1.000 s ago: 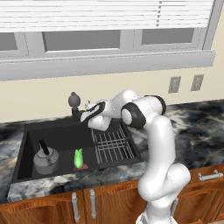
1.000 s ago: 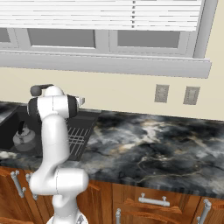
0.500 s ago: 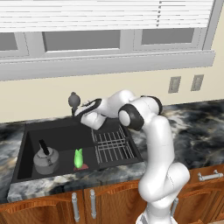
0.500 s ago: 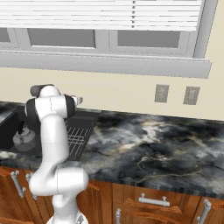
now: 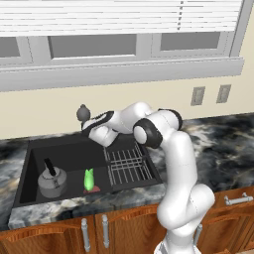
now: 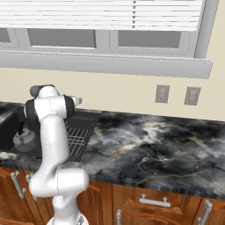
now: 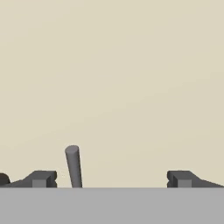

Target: Pick the jar and kettle and place them in the sink. Then turn on the water.

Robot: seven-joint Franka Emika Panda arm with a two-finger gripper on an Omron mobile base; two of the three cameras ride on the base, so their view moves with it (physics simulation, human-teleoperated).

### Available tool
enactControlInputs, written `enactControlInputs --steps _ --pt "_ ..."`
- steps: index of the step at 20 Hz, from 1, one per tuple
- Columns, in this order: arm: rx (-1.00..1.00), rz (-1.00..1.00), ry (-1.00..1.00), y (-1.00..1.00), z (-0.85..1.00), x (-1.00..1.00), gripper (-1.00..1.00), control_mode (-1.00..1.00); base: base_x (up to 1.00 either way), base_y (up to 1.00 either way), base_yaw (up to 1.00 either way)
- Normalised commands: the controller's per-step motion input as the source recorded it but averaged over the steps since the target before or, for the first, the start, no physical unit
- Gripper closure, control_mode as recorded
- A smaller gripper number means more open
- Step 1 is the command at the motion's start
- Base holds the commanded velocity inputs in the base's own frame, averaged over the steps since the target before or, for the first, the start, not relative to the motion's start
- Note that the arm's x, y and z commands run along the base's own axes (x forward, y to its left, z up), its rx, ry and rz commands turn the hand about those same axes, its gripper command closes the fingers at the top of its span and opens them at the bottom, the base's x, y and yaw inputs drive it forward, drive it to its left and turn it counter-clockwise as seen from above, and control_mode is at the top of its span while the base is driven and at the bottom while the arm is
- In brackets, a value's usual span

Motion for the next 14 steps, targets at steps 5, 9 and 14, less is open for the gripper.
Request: enactControlInputs --steps 5,9,14 --pt "0.0 0.0 0.0 0.0 -0.01 0.01 -1.0 -1.0 0.0 0.0 0.0" --pt "0.0 0.0 0.0 0.0 0.0 0.08 -1.0 -1.0 0.0 0.0 0.0" --pt "0.0 0.0 0.0 0.0 0.0 0.25 -1.0 -1.0 0.0 0.0 0.0"
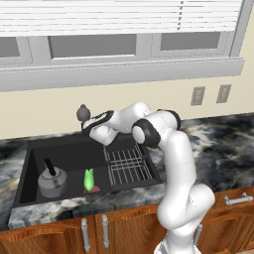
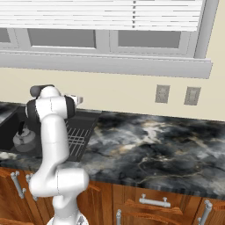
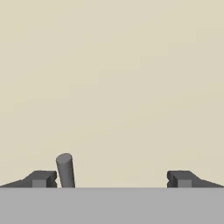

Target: Pick the jar and kettle and place them in the sink. Then turn on the water.

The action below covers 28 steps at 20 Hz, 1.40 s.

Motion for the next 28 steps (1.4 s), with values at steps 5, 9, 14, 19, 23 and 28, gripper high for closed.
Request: enactControlInputs --steps 5,9,14,19,23,28 --pt "0.0 0.0 0.0 0.0 0.0 0.17 -1.0 -1.0 0.0 0.0 0.0" --pt "0.0 0.0 0.0 -0.01 0.0 0.03 -1.0 -1.0 0.0 0.0 0.0" --pt "0.0 0.0 0.0 -0.09 0.0 0.0 -1.0 -1.0 0.0 0.0 0.0" --pt "0.0 0.0 0.0 0.02 0.0 0.0 -1.0 -1.0 0.0 0.0 0.0" --pt "0.0 0.02 0.0 0.2 0.0 0.0 -1.0 -1.0 0.0 0.0 0.0" --pt "0.0 0.02 0.0 0.27 0.0 0.0 -1.0 -1.0 0.0 0.0 0.0"
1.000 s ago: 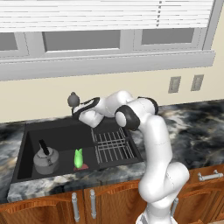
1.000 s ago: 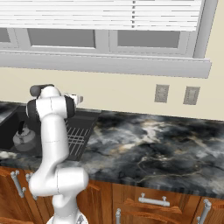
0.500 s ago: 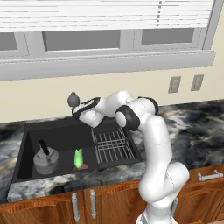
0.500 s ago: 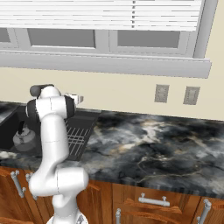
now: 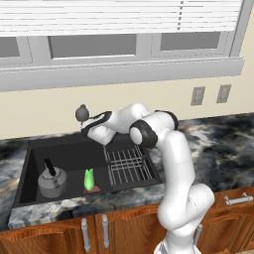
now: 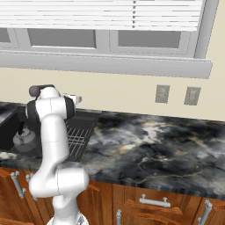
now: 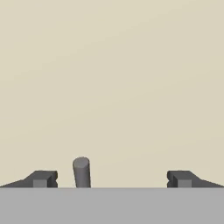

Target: Pick the jar and kettle and place them in the sink. Then turn on the water.

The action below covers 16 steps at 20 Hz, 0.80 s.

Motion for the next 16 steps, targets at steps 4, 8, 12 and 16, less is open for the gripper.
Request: enactControlInputs --steps 4,8,12,16 --pt "0.0 0.0 0.0 0.06 0.0 0.11 -1.0 -1.0 0.0 0.0 0.0" --pt "0.0 0.0 0.0 0.0 0.0 0.24 -1.0 -1.0 0.0 0.0 0.0" --pt "0.0 0.0 0.0 0.0 0.0 0.2 -1.0 -1.0 0.0 0.0 0.0" --pt "0.0 0.0 0.0 0.0 0.0 0.01 -1.0 -1.0 0.0 0.0 0.0"
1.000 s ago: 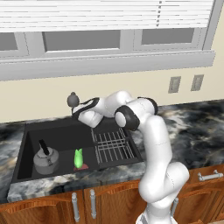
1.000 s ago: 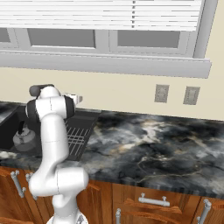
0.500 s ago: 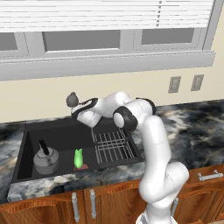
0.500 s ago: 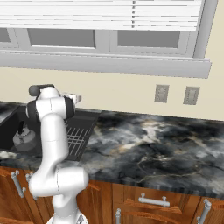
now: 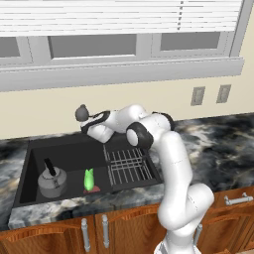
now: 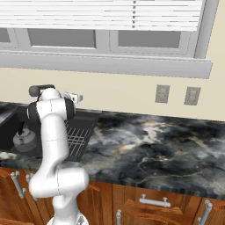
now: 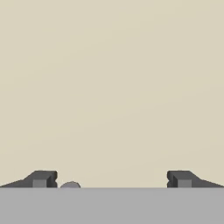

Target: Pick the jar and kettle and place them in the sink. Then turn on the water.

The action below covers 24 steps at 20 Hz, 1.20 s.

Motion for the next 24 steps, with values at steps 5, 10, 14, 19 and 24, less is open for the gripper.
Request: enactControlInputs --steps 5,10,14,19,24 --pt "0.0 0.0 0.0 -0.23 0.0 0.0 -1.0 -1.0 0.0 0.0 0.0" --pt "0.0 0.0 0.0 -0.38 0.0 0.0 -1.0 -1.0 0.0 0.0 0.0" --pt "0.0 0.02 0.0 -0.46 0.0 0.0 -1.0 -1.0 0.0 0.0 0.0" --pt "0.01 0.05 0.0 -0.57 0.0 0.0 -1.0 -1.0 0.0 0.0 0.0" --pt "0.03 0.09 0.0 -0.73 0.0 0.0 -1.0 -1.0 0.0 0.0 0.0"
